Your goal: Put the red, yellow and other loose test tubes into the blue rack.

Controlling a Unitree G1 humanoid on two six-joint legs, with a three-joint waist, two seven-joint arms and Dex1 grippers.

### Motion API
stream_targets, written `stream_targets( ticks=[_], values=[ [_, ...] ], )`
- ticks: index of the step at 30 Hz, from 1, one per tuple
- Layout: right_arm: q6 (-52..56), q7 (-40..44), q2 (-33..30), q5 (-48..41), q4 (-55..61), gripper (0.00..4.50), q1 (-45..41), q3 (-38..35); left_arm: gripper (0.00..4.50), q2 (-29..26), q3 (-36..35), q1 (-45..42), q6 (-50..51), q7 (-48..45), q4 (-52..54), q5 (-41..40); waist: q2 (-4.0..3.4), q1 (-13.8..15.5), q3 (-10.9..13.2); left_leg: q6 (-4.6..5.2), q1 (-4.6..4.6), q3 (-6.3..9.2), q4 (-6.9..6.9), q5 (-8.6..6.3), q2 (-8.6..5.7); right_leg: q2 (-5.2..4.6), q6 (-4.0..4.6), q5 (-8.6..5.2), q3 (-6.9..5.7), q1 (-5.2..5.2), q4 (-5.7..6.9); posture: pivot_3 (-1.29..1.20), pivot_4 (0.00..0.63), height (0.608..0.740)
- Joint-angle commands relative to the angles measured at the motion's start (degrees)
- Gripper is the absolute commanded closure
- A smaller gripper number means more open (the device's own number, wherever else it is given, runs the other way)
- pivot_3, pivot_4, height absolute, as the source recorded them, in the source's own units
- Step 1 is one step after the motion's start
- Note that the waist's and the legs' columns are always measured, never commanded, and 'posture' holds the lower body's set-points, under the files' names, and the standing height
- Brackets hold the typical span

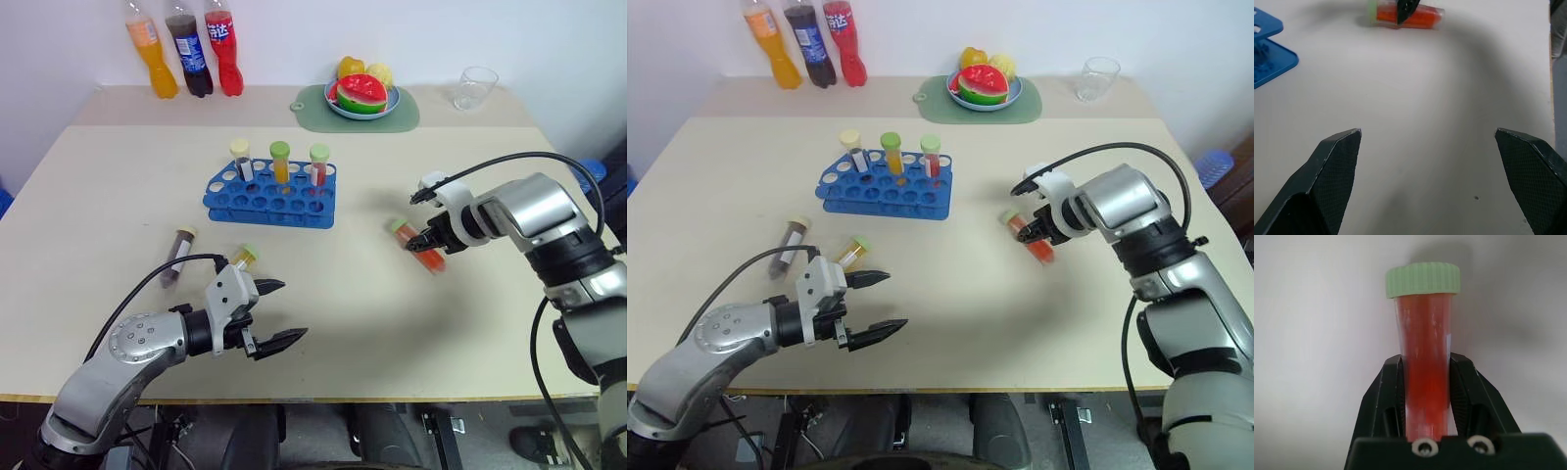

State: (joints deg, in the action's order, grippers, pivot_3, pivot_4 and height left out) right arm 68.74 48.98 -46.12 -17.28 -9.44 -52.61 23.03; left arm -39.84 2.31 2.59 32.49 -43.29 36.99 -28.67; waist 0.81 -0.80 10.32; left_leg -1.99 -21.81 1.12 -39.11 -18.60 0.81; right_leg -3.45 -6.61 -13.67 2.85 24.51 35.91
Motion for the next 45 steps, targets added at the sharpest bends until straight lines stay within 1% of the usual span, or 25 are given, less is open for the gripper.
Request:
stream_targets(
  ticks=[1, 2, 3, 4, 6, 7, 9, 10, 13, 15, 17, 19, 25, 29, 33, 45],
  values=[
    [-19.75, 1.63, 0.98, -2.69, 12.38, 3.74, 7.03, -11.78, 0.0, 1.61, -4.24, 0.54, -1.56, 2.14, -0.5, -0.66, 0.0, 0.11, 0.0, 0.0, -0.07, 0.04, -0.02, 0.0, 0.0, 0.0, -0.01, -0.01, -0.03, 0.01, -0.01, 0.0, 0.15, 0.734],
    [-22.39, 1.9, 1.46, -2.91, 13.75, 3.74, 8.53, -13.35, 0.0, 1.94, -4.69, 0.62, -1.63, 2.4, -0.66, -0.76, -0.01, 0.08, 0.01, 0.0, -0.12, 0.06, -0.03, 0.0, -0.01, 0.0, -0.04, -0.01, -0.04, 0.04, -0.02, 0.0, 0.15, 0.734],
    [-25.42, 0.92, 4.07, -4.22, 15.48, 3.74, 10.31, -15.96, 0.0, 3.07, -6.01, 0.35, -1.13, 3.64, -1.43, -1.52, 0.0, -0.05, 0.0, 0.0, -0.14, 0.04, -0.05, 0.0, -0.01, -0.01, -0.04, -0.01, -0.03, 0.07, 0.02, 0.0, 0.15, 0.734],
    [-29.43, -1.78, 8.99, -6.05, 17.57, 3.74, 12.56, -18.82, 0.0, 4.35, -7.67, 0.02, -1.04, 5.08, -2.47, -2.13, 0.04, -0.23, -0.02, 0.0, -0.13, 0.05, -0.06, 0.0, -0.01, -0.01, -0.04, -0.01, -0.02, 0.07, 0.04, 0.0, 0.15, 0.734],
    [-34.92, -5.39, 15.71, -7.3, 19.91, 3.74, 15.4, -21.93, 0.0, 6.12, -9.85, -0.44, -0.98, 6.88, -3.77, -2.72, 0.04, -0.43, -0.02, 0.0, -0.03, 0.04, -0.06, 0.0, 0.03, 0.04, -0.04, 0.0, -0.01, 0.05, 0.12, 0.0, 0.15, 0.734],
    [-39.9, -10.31, 21.34, -5.15, 18.78, 3.74, 16.62, -21.62, 0.0, 7.39, -10.75, -1.2, -2.73, 8.69, -5.56, -1.12, 0.04, -0.43, -0.04, 0.0, -0.01, 0.06, -0.08, 0.0, 0.04, 0.06, -0.03, 0.0, -0.01, 0.06, 0.19, 0.0, 0.15, 0.734],
    [-47.74, -16.75, 29.17, -1.33, 16.31, 3.74, 18.17, -20.83, 0.0, 9.3, -11.79, -2.65, -5.51, 11.28, -8.42, 1.41, 0.02, -0.4, -0.03, -0.02, 0.16, 0.07, -0.02, 0.01, 0.09, 0.14, -0.01, -0.01, 0.0, -0.02, 0.23, 0.0, 0.15, 0.734],
    [-53.52, -19.49, 33.32, 1.61, 13.9, 3.74, 19.06, -18.92, 0.0, 10.74, -12.51, -4.27, -6.93, 13.55, -10.68, 2.74, 0.02, -0.36, -0.03, -0.05, 0.16, 0.08, -0.01, 0.03, 0.09, 0.15, 0.0, 0.0, 0.01, -0.02, 0.25, 0.0, 0.15, 0.734],
    [-64.68, -24.57, 40.5, 8.11, 7.3, 3.74, 19.73, -15.11, 0.0, 13.98, -14.16, -7.2, -9.7, 16.8, -14.67, 3.73, 0.02, -0.19, -0.04, -0.27, 0.16, 0.08, -0.01, 0.15, 0.05, 0.13, 0.0, 0.0, 0.01, -0.04, 0.27, 0.0, 0.15, 0.734],
    [-68.44, -26.23, 42.64, 10.1, 4.29, 3.74, 19.4, -14.47, 0.0, 15.27, -14.82, -7.7, -11.27, 16.66, -15.57, 3.23, 0.02, -0.25, -0.04, -0.34, 0.14, 0.07, -0.01, 0.19, 0.02, 0.08, 0.0, 0.01, 0.01, -0.03, 0.24, 0.0, 0.15, 0.734],
    [-71.65, -30.33, 45.92, 11.49, -1.77, 3.74, 17.16, -15.24, 0.0, 15.4, -14.64, -7.08, -12.23, 16.18, -15.22, 3.73, 0.02, -0.31, -0.04, -0.36, 0.1, 0.07, 0.0, 0.2, 0.01, 0.04, 0.0, 0.01, 0.0, -0.01, 0.21, 0.0, 0.15, 0.734],
    [-74.82, -32.42, 47.43, 12.94, -7.2, 3.74, 15.44, -15.48, 0.0, 15.29, -14.55, -6.25, -12.02, 15.92, -14.37, 3.44, 0.01, -0.43, -0.03, -0.47, 0.1, 0.06, 0.01, 0.26, 0.01, 0.03, 0.0, 0.01, 0.0, 0.0, 0.21, 0.0, 0.15, 0.734],
    [-78.6, -32.39, 47.65, 12.85, -15.29, 3.74, 13.24, -16.9, 0.0, 15.31, -14.53, -4.74, -11.33, 16.12, -12.61, 2.72, 0.01, -0.49, -0.03, -0.45, 0.15, 0.09, 0.08, 0.25, 0.02, 0.05, 0.01, 0.0, 0.0, 0.0, 0.24, 0.0, 0.15, 0.734],
    [-79.8, -31.02, 47.69, 12.99, -18.53, 3.74, 12.03, -16.76, 0.0, 15.48, -14.01, -4.09, -11.08, 16.31, -11.8, 2.68, 0.0, -1.03, -0.03, -0.45, 0.15, 0.09, 0.08, 0.25, 0.02, 0.06, 0.01, 0.0, 0.0, 0.0, 0.26, 0.0, 0.15, 0.734],
    [-80.03, -31.49, 47.94, 13.9, -21.51, 3.74, 11.17, -16.71, 0.0, 15.83, -13.52, -3.9, -10.61, 16.73, -11.02, 2.72, 0.0, -1.76, -0.03, -0.45, 0.17, 0.11, 0.09, 0.25, 0.03, 0.06, 0.01, 0.0, 0.0, -0.01, 0.28, 0.0, 0.15, 0.734],
    [-82.76, -32.21, 49.7, 13.89, -28.8, 3.74, 7.72, -17.78, 0.0, 16.55, -12.02, -4.61, -10.06, 17.72, -10.82, 2.71, 0.0, -1.83, -0.03, -0.46, 0.24, 0.11, 0.08, 0.26, 0.03, 0.06, 0.01, 0.0, 0.01, -0.05, 0.31, 0.0, 0.15, 0.734]
  ],
)
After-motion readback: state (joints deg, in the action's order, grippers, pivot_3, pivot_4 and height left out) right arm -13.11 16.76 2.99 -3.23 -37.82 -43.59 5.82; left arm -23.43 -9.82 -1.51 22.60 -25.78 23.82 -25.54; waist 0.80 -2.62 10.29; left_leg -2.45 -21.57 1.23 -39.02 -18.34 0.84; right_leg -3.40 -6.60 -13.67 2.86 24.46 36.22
